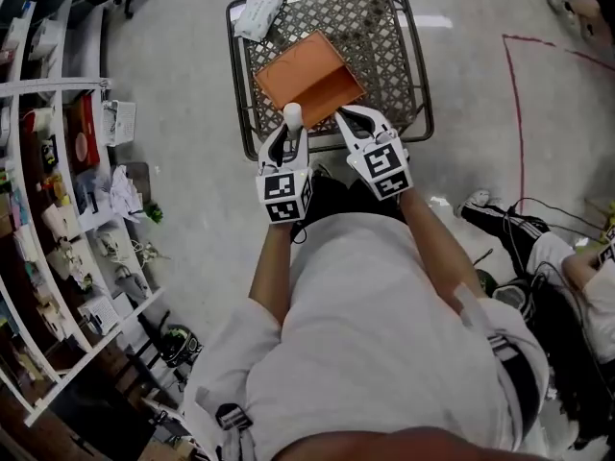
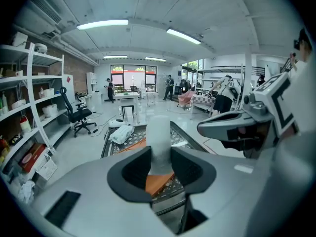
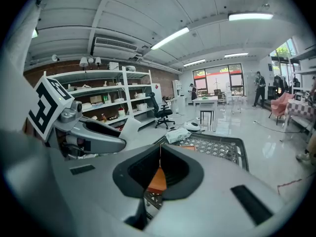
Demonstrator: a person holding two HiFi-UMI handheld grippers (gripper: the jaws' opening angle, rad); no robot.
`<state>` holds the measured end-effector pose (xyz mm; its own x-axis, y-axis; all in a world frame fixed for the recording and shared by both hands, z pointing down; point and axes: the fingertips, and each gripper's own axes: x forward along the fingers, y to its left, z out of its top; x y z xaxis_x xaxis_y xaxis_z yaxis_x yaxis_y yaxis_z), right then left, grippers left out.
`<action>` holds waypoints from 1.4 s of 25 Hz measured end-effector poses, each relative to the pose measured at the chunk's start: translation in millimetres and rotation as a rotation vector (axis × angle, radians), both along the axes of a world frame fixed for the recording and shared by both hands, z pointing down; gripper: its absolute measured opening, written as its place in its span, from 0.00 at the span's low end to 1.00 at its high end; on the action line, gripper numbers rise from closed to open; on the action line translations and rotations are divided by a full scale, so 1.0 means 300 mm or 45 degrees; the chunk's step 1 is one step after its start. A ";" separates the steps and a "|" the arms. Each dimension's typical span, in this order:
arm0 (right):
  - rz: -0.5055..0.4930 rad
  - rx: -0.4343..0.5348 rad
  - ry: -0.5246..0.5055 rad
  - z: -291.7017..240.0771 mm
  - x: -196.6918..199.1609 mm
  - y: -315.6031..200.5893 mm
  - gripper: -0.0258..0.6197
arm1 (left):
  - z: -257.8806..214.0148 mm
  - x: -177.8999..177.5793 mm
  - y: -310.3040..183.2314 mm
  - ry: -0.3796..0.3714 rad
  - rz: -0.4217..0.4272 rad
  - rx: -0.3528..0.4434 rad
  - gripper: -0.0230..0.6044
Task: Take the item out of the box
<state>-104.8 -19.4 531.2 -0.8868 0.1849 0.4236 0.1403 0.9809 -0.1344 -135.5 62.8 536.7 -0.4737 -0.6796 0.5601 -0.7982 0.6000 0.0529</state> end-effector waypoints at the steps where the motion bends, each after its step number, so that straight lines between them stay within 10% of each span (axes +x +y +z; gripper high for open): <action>1: 0.005 0.001 -0.006 -0.007 0.003 0.000 0.05 | -0.004 0.003 0.007 -0.004 -0.003 0.004 0.24; 35: 0.253 0.293 -0.442 -0.550 0.212 0.227 0.05 | -0.565 0.171 0.348 -0.364 0.020 0.537 0.24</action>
<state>-41.2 48.6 366.3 -0.9922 -0.0674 0.1050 -0.0556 0.9922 0.1114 -84.2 167.2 367.2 -0.5560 -0.8268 0.0849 -0.8249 0.5614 0.0658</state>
